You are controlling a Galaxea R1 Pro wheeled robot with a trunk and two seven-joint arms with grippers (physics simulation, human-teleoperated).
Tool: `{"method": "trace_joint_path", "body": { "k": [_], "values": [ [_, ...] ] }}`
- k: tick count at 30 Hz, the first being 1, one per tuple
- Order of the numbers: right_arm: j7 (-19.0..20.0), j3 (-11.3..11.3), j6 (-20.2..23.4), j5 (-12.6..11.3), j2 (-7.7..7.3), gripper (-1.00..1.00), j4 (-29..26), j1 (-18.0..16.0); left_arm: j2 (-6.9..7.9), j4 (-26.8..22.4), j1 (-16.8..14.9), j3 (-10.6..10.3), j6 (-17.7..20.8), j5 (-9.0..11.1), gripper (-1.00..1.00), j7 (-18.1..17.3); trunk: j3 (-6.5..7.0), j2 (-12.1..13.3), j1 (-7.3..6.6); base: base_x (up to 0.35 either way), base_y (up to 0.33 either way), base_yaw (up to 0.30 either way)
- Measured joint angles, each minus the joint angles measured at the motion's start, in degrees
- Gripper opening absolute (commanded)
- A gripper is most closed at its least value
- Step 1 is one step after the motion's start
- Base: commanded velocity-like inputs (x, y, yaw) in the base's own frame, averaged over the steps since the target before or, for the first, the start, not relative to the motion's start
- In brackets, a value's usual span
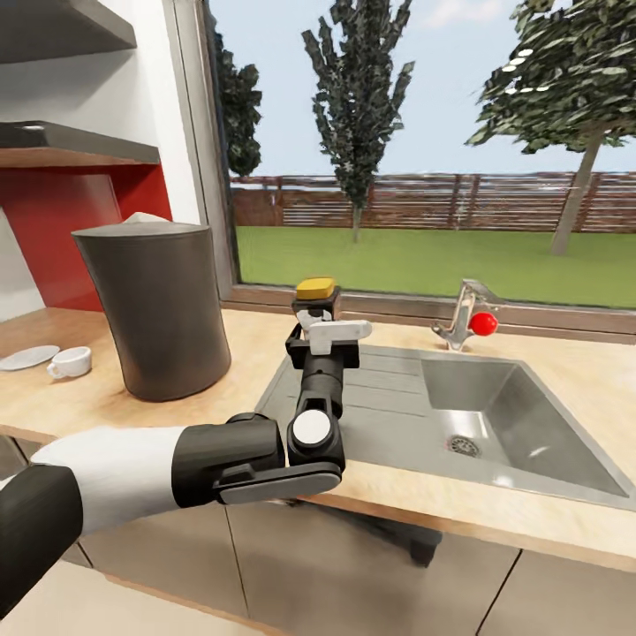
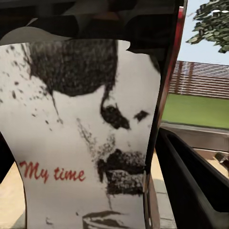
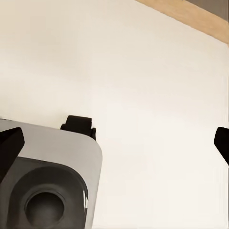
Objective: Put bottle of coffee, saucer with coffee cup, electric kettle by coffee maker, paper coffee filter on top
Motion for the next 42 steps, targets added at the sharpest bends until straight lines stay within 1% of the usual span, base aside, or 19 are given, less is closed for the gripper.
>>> {"method": "trace_joint_path", "body": {
  "k": [15, 22, 29, 30, 31, 32, 33, 35, 37, 38, 42],
  "values": [
    [0.1, 0.0, 0.1, 0.1, -0.07, 1.00, 0.0, 0.0, -0.01, 0.0, 0.0, 0.0, 0.1, 0.0, -1.00, 0.0, 0.00, 0.0, 0.00, -0.236, -0.194, 0.016],
    [0.1, 0.0, 0.1, 0.0, -0.09, 1.00, 0.0, 0.0, 0.33, 0.3, 0.0, 0.1, 0.1, 0.0, -1.00, 0.1, 0.00, 0.0, -0.02, -0.066, -0.055, 0.000],
    [0.1, 0.0, 0.0, 0.0, -0.05, 1.00, 0.0, 0.0, 0.76, 0.8, 0.0, 0.5, 5.1, 0.1, -1.00, 0.0, 0.00, 0.0, -0.02, -0.007, -0.006, 0.000],
    [0.1, 0.0, 0.0, 0.0, -0.04, 1.00, 0.0, 0.0, 3.92, 0.9, 0.0, 5.0, 6.5, 0.2, -1.00, -5.6, -0.01, 0.0, -0.02, 0.000, 0.000, 0.000],
    [0.1, 0.0, 0.0, 0.0, -0.05, 1.00, 0.0, 0.0, 6.65, 1.4, 0.0, 10.5, 7.1, 0.1, -1.00, -8.7, 0.01, 0.0, -0.02, 0.000, 0.000, 0.000],
    [0.1, 0.0, 0.0, 0.0, -0.06, 1.00, 0.0, 0.0, 6.63, 1.6, 0.0, 10.1, 7.4, 0.2, -1.00, -9.6, 0.00, 0.0, -0.02, 0.000, 0.000, 0.000],
    [0.1, 0.0, 0.0, 0.0, -0.04, 1.00, 0.0, 0.0, 7.67, 2.3, 0.0, 11.3, 8.3, 0.2, -1.00, -11.9, 0.00, 0.0, -0.02, 0.000, 0.000, 0.000],
    [0.1, 0.0, 0.0, 0.0, -0.02, 1.00, 0.0, 0.0, 8.15, 2.7, 0.0, 12.6, 9.8, 0.2, -1.00, -13.6, 0.00, 0.0, -0.02, 0.000, 0.000, 0.000],
    [0.1, 0.0, 0.0, 0.0, -0.01, 1.00, 0.0, 0.0, 8.52, 3.2, 0.0, 13.5, 11.3, 0.3, -1.00, -15.3, 0.00, 0.0, -0.02, 0.000, 0.000, 0.000],
    [0.1, 0.0, 0.0, 0.0, -0.04, 1.00, 0.0, 0.0, 8.99, 3.7, 0.0, 14.5, 12.6, 0.2, -1.00, -17.3, 0.00, 0.0, -0.02, 0.000, 0.000, 0.000],
    [0.1, 0.0, 0.0, 0.0, -0.04, 1.00, 0.0, 0.0, 10.35, 4.6, 0.0, 17.5, 14.3, 0.1, -1.00, -21.9, 0.00, 0.0, -0.02, 0.000, 0.000, 0.000]
  ]
}}
